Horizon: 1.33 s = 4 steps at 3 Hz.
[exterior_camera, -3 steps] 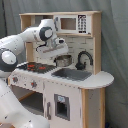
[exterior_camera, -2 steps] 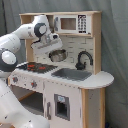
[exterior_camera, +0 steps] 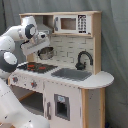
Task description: Play with the kitchen
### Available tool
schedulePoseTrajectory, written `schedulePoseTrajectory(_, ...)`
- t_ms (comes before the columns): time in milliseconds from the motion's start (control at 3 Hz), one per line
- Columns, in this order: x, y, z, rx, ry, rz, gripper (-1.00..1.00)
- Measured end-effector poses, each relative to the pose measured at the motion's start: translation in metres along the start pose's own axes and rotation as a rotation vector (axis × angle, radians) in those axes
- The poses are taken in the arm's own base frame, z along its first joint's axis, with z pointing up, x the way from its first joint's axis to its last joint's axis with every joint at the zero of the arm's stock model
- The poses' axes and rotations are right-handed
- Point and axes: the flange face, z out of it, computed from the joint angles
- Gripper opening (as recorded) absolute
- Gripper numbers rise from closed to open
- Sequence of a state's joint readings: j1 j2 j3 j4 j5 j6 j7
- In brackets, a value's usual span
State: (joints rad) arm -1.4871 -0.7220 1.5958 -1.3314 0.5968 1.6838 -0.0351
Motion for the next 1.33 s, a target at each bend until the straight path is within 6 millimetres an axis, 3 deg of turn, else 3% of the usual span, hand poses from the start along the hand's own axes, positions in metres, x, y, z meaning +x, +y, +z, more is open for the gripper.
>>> schedulePoseTrajectory(667, 0.012, -0.062, 0.000, 0.048, 0.097, -0.114, -1.00)
schedulePoseTrajectory(1333, 0.019, -0.109, 0.001, 0.103, 0.129, -0.222, -1.00)
